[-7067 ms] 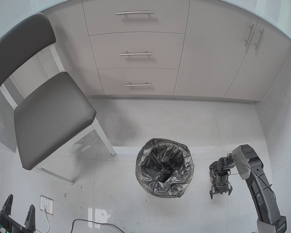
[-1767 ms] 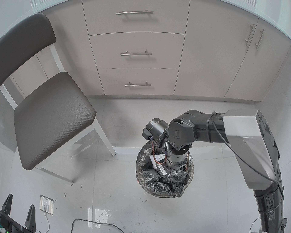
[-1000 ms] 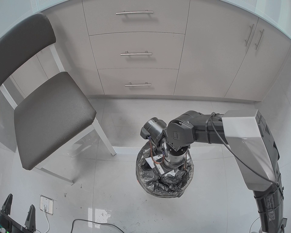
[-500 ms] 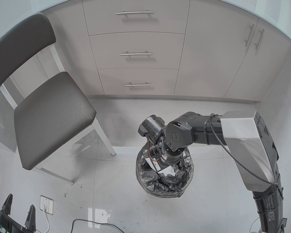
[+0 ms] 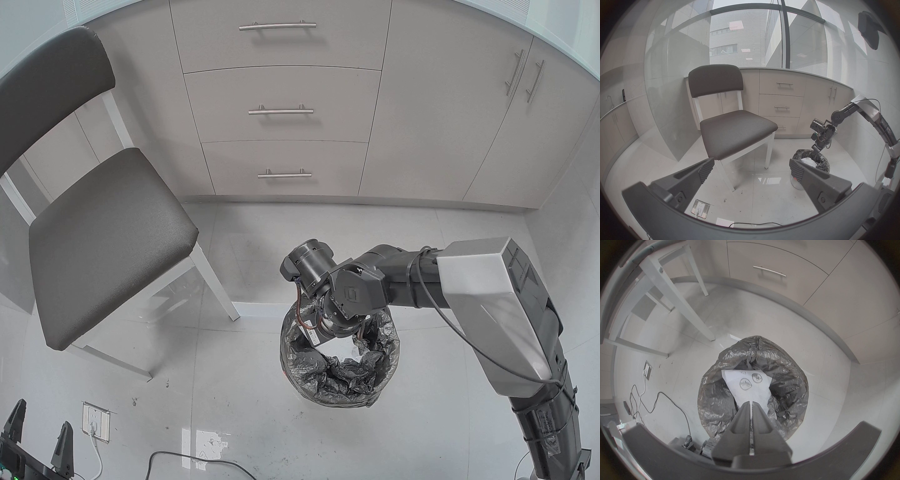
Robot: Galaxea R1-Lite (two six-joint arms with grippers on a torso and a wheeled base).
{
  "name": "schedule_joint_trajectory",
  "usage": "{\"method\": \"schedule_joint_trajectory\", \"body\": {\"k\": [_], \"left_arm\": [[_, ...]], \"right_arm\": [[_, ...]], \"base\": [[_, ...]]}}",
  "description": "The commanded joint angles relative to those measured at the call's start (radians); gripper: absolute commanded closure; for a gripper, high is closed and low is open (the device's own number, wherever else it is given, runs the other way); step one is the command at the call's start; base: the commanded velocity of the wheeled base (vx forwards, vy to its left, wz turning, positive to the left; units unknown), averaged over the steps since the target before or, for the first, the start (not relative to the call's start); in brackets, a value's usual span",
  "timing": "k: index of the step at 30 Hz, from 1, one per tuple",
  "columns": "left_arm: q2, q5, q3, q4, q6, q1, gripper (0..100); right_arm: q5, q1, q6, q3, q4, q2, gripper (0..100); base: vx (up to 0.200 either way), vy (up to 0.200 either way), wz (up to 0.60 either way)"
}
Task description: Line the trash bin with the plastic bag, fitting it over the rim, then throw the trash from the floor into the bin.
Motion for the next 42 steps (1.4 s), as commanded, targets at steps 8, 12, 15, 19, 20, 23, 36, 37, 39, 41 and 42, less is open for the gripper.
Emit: {"method": "schedule_joint_trajectory", "body": {"k": [8,12,15,19,20,23,36,37,39,41,42], "left_arm": [[-0.016,0.000,0.017,0.000,0.000,0.000,0],[-0.016,0.000,0.017,0.000,0.000,0.000,0],[-0.016,0.000,0.017,0.000,0.000,0.000,0],[-0.016,0.000,0.017,0.000,0.000,0.000,0],[-0.016,0.000,0.017,0.000,0.000,0.000,0],[-0.016,0.000,0.017,0.000,0.000,0.000,0],[-0.016,0.000,0.017,0.000,0.000,0.000,0],[-0.016,0.000,0.017,0.000,0.000,0.000,0],[-0.016,0.000,0.017,0.000,0.000,0.000,0],[-0.016,0.000,0.017,0.000,0.000,0.000,0],[-0.016,0.000,0.017,0.000,0.000,0.000,0]], "right_arm": [[0.000,-0.021,-0.060,0.000,-0.127,0.075,100],[0.000,-0.039,-0.077,0.000,-0.161,0.101,100],[0.001,-0.042,-0.081,0.000,-0.178,0.110,100],[0.003,-0.050,-0.084,0.000,-0.179,0.127,100],[0.003,-0.050,-0.084,0.000,-0.181,0.130,100],[0.003,-0.051,-0.081,0.000,-0.181,0.142,100],[0.001,-0.071,-0.075,0.000,-0.184,0.199,100],[0.001,-0.073,-0.077,0.000,-0.188,0.204,100],[0.001,-0.074,-0.077,0.000,-0.199,0.210,100],[0.001,-0.076,-0.077,0.000,-0.211,0.221,100],[0.001,-0.076,-0.077,0.000,-0.213,0.224,100]], "base": [[0.000,0.000,0.00],[0.000,0.000,0.00],[0.000,0.000,0.00],[0.000,0.000,0.00],[0.000,0.000,0.00],[0.000,0.000,0.00],[0.000,0.000,0.00],[0.000,0.000,0.00],[0.000,0.000,0.00],[0.000,0.000,0.00],[0.000,0.000,0.00]]}}
